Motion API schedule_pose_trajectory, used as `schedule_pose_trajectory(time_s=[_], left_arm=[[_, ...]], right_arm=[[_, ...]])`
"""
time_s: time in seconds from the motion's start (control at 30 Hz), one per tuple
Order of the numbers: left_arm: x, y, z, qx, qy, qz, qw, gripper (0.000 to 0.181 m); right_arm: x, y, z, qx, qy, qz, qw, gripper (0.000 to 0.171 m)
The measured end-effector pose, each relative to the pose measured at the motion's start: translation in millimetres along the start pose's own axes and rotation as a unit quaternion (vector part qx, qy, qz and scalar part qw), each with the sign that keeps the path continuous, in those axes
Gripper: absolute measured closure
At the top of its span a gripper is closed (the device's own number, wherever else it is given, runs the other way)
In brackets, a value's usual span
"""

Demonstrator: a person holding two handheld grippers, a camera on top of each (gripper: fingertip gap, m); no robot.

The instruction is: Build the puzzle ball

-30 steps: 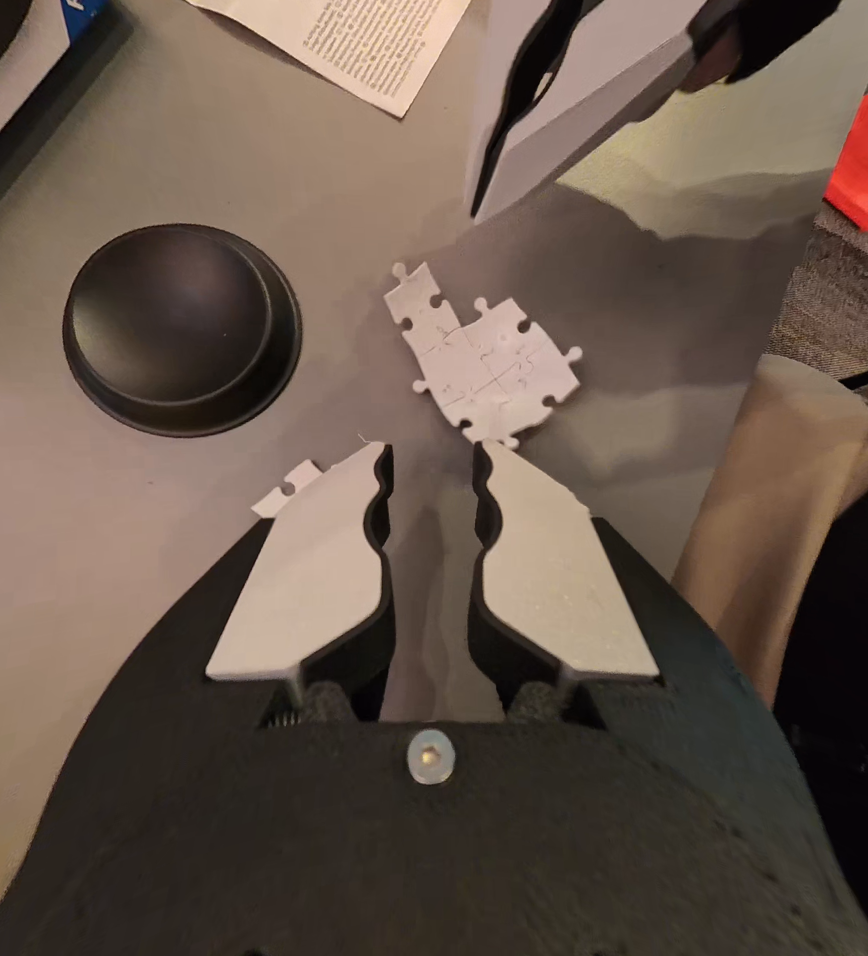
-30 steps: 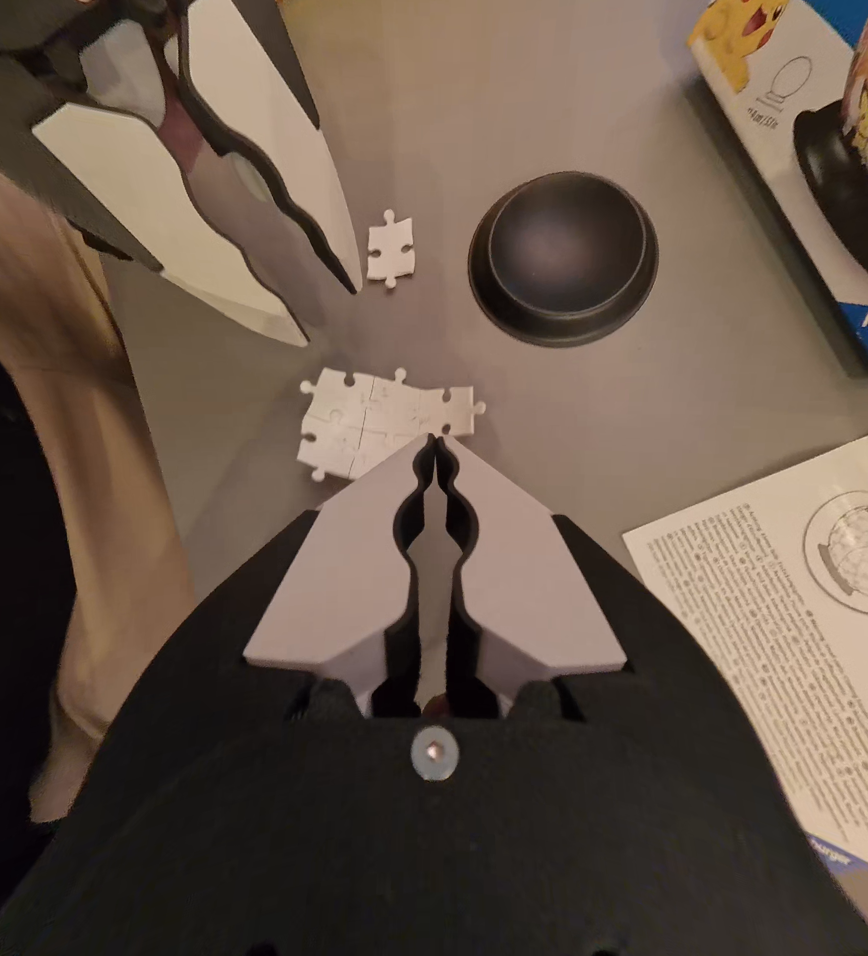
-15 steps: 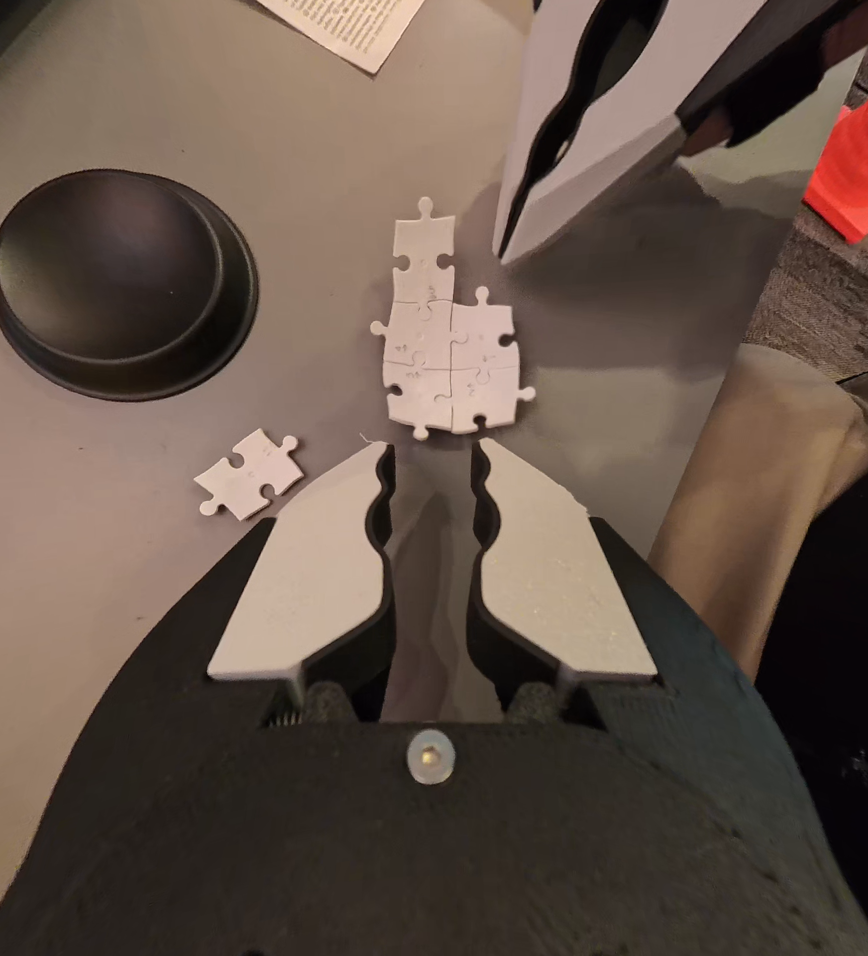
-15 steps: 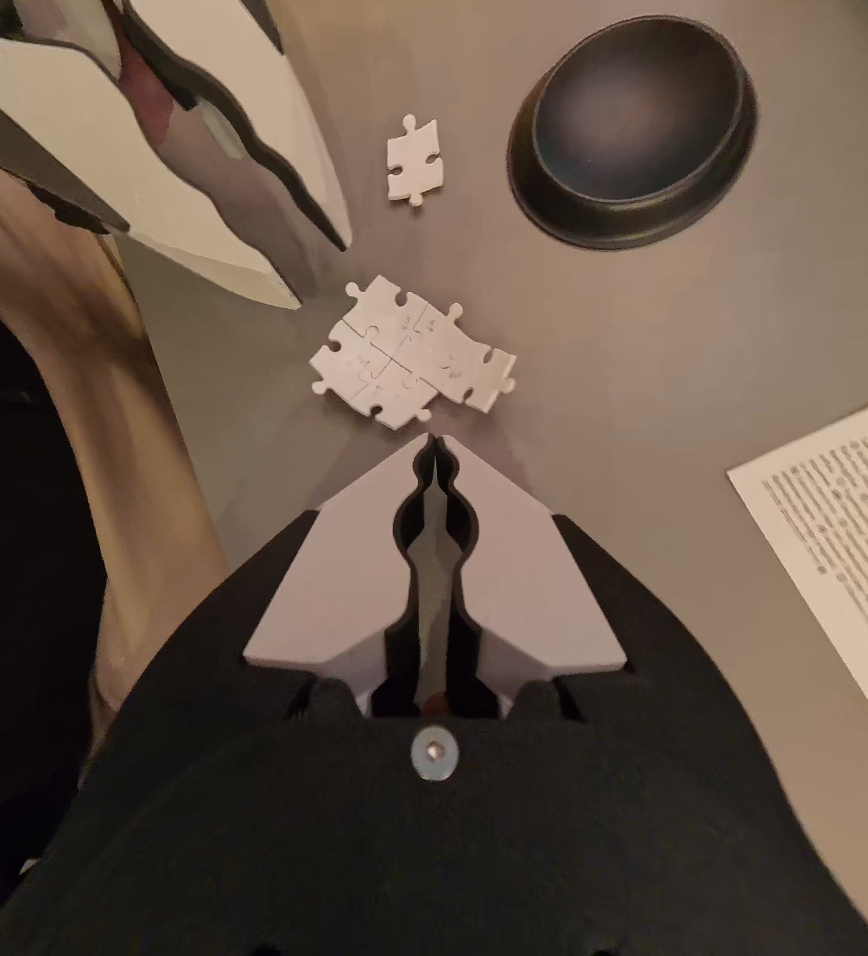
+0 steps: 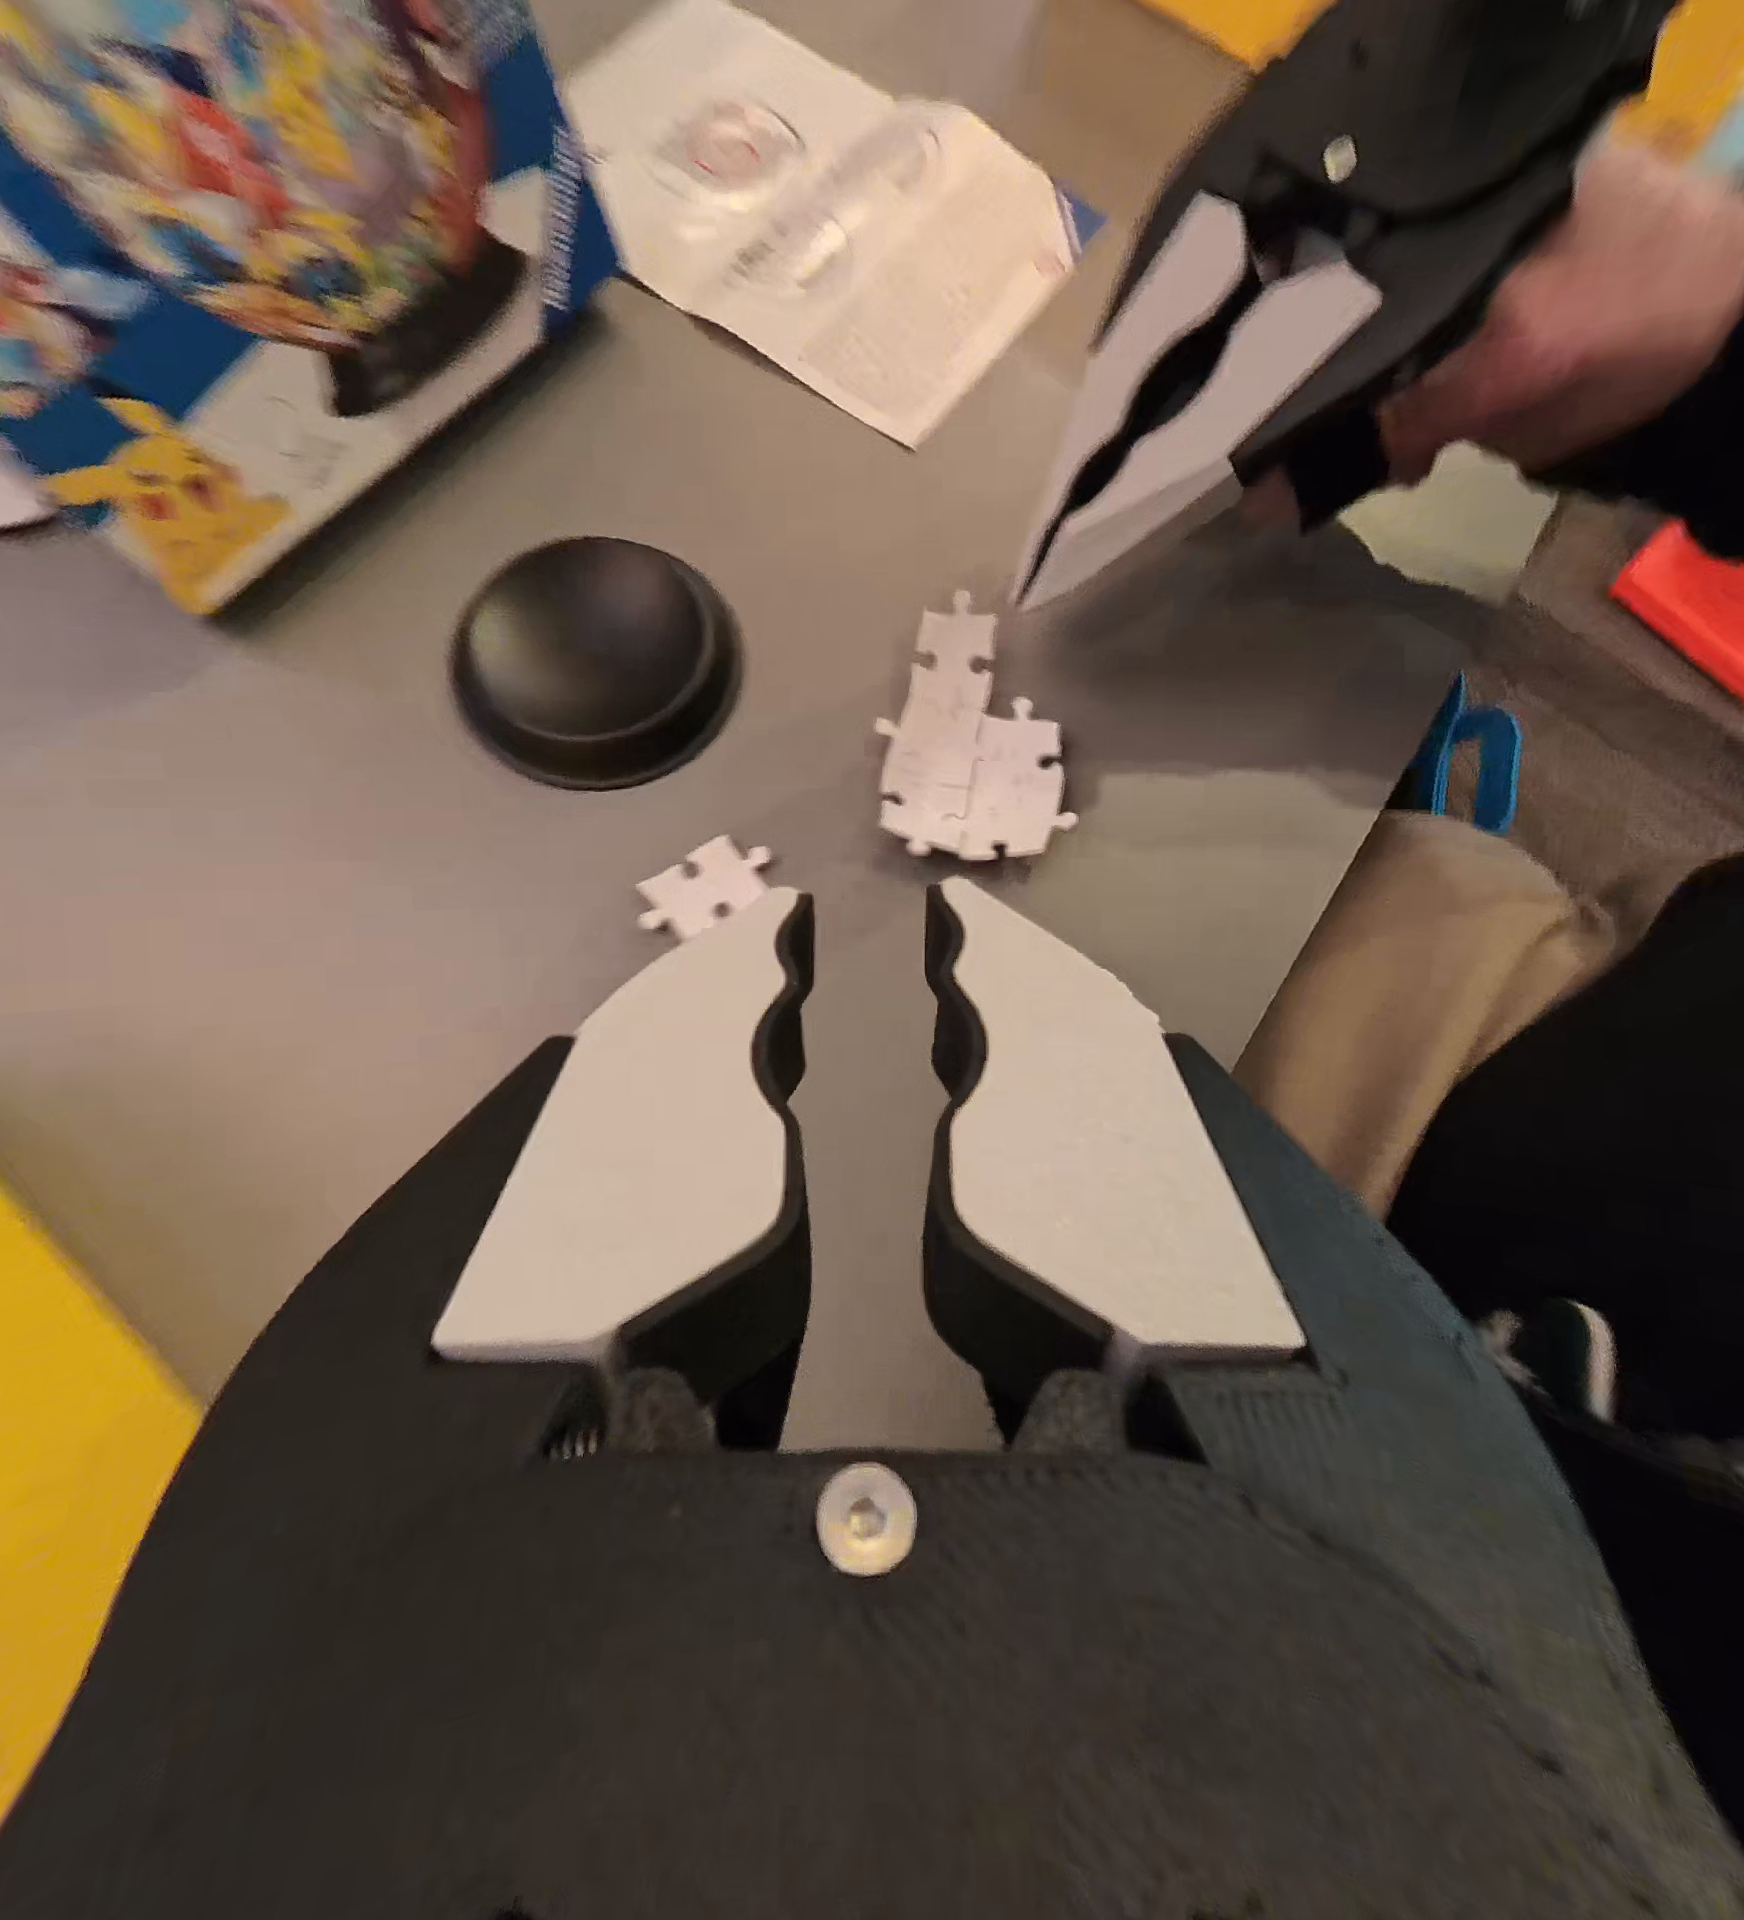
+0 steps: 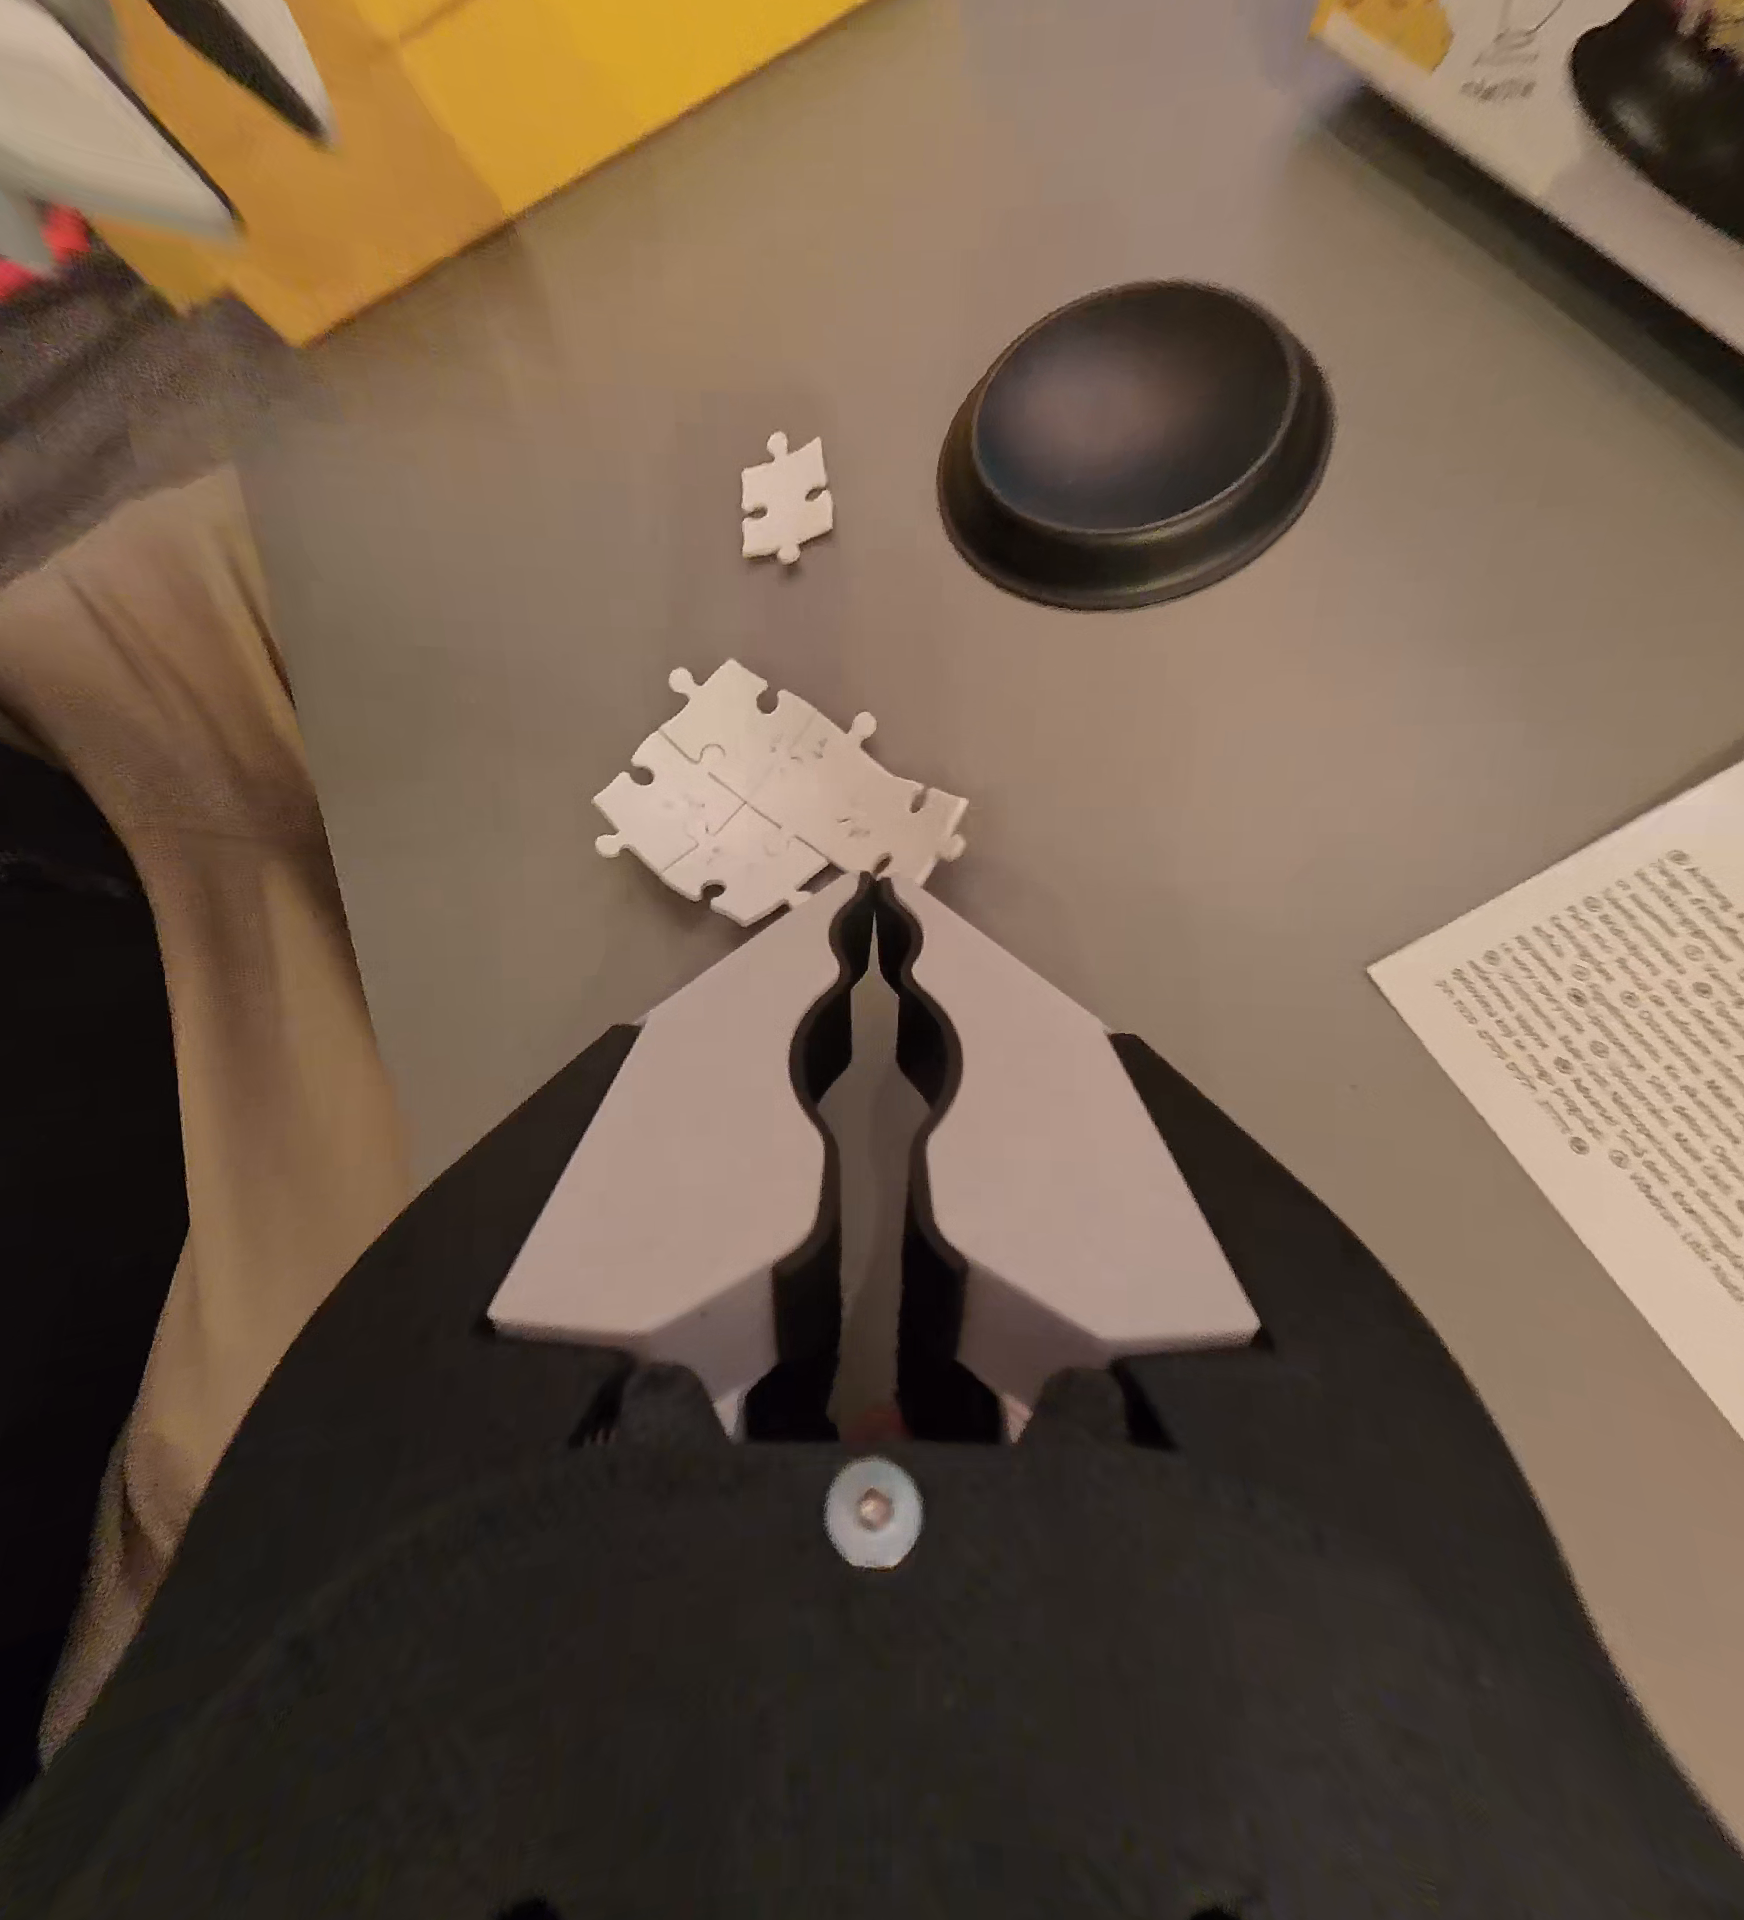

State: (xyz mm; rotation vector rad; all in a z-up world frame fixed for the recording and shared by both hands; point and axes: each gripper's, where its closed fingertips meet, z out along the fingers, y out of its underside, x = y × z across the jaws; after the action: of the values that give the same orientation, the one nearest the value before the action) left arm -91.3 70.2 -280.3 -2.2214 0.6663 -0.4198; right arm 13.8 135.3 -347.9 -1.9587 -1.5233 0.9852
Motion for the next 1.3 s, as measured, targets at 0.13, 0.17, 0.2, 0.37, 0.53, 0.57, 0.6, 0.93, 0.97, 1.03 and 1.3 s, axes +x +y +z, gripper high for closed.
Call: schedule_pose_trajectory(time_s=[0.13,0.17,0.2,0.37,0.53,0.57,0.6,0.93,0.97,1.03,1.3], left_arm=[[-56,-11,-74,0.038,-0.093,-0.019,0.995,0.153],[-77,-7,-93,0.034,-0.129,-0.02,0.991,0.148],[-98,-2,-110,0.033,-0.159,-0.024,0.986,0.144],[-196,56,-141,-0.021,-0.232,-0.071,0.97,0.143],[-247,98,-119,-0.103,-0.25,-0.053,0.961,0.148],[-252,102,-110,-0.109,-0.243,-0.055,0.962,0.149],[-255,109,-101,-0.131,-0.237,-0.059,0.961,0.149],[-301,142,-70,-0.225,-0.257,-0.087,0.936,0.162],[-301,144,-69,-0.229,-0.25,-0.11,0.934,0.165],[-304,143,-70,-0.242,-0.26,-0.092,0.93,0.175],[-282,146,-89,-0.26,-0.241,-0.082,0.932,0.18]], right_arm=[[7,3,-2,0.033,-0.015,0.023,0.999,0.171],[8,5,-1,0.035,-0.017,0.026,0.999,0.171],[8,7,0,0.036,-0.019,0.027,0.999,0.171],[10,5,1,0.038,-0.019,0.028,0.999,0.171],[13,7,2,0.033,-0.011,0.039,0.999,0.171],[15,6,3,0.033,-0.008,0.042,0.999,0.171],[17,5,2,0.039,0.003,0.042,0.998,0.171],[19,7,6,0.026,0.011,0.037,0.999,0.171],[19,8,6,0.025,0.012,0.037,0.999,0.171],[20,8,7,0.021,0.012,0.038,0.999,0.171],[22,8,8,0.02,0.013,0.046,0.999,0.171]])
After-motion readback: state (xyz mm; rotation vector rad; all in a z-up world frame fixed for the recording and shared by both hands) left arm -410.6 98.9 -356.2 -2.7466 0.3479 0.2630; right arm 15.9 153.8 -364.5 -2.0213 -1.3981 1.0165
